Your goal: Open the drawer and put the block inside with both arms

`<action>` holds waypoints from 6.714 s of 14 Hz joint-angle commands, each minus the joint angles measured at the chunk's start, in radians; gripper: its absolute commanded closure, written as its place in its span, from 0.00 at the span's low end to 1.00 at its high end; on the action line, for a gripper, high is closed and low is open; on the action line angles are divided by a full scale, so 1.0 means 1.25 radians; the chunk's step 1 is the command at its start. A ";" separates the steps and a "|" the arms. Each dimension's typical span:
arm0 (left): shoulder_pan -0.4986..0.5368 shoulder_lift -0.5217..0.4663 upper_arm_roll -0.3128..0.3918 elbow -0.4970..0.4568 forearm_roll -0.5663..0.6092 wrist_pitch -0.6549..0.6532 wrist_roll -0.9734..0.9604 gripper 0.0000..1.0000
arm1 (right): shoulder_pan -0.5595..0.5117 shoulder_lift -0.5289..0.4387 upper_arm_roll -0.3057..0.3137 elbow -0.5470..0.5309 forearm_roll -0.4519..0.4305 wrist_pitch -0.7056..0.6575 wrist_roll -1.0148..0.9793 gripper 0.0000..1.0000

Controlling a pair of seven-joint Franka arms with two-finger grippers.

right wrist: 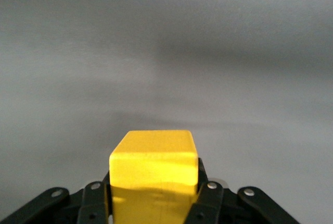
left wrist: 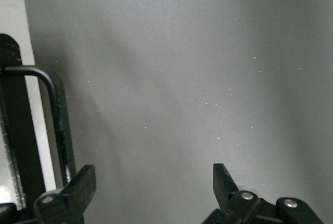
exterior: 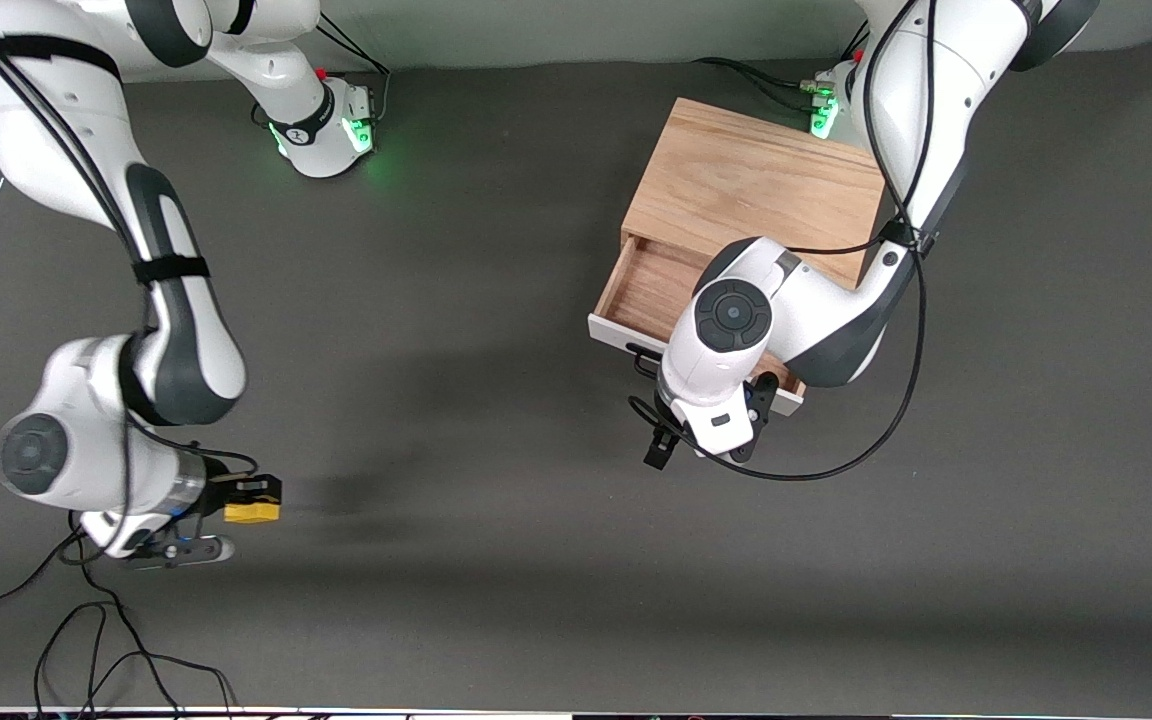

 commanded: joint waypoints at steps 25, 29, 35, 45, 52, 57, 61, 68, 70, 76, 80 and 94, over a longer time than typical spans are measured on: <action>0.555 -0.443 0.004 -0.096 -0.181 -0.520 1.285 0.00 | 0.642 0.006 0.007 0.226 0.004 -0.074 0.999 0.83; 0.537 -0.503 0.026 -0.141 -0.184 -0.496 1.392 0.00 | 0.707 0.078 0.007 0.222 -0.037 -0.010 1.107 0.83; 0.229 -0.511 0.288 -0.112 -0.185 -0.488 1.514 0.00 | 0.707 0.137 0.005 0.210 -0.048 0.054 1.119 0.83; 0.200 -0.524 0.294 -0.128 -0.191 -0.451 1.505 0.00 | 0.714 0.187 0.004 0.210 -0.070 0.088 1.139 0.71; 0.154 -0.524 0.340 -0.122 -0.191 -0.463 1.505 0.00 | 0.726 0.196 0.003 0.210 -0.101 0.099 1.140 0.00; 0.138 -0.528 0.369 -0.122 -0.191 -0.474 1.511 0.00 | 0.719 0.139 0.001 0.221 -0.103 0.087 1.134 0.00; 0.141 -0.529 0.369 -0.122 -0.192 -0.490 1.513 0.00 | 0.677 0.042 -0.004 0.214 -0.107 0.062 1.080 0.00; 0.139 -0.528 0.368 -0.122 -0.193 -0.495 1.523 0.00 | 0.471 -0.193 -0.007 0.018 0.033 -0.018 0.805 0.00; 0.139 -0.528 0.369 -0.114 -0.192 -0.493 1.524 0.00 | 0.402 -0.277 -0.017 -0.067 0.048 -0.022 0.678 0.00; 0.138 -0.527 0.369 -0.118 -0.191 -0.500 1.524 0.00 | 0.341 -0.529 -0.181 -0.340 0.049 -0.019 0.417 0.00; 0.138 -0.527 0.368 -0.118 -0.192 -0.495 1.524 0.00 | 0.341 -0.568 -0.312 -0.356 0.039 -0.082 0.182 0.00; 0.136 -0.533 0.368 -0.118 -0.192 -0.495 1.506 0.00 | -0.153 -0.545 0.124 -0.348 0.031 -0.124 0.072 0.00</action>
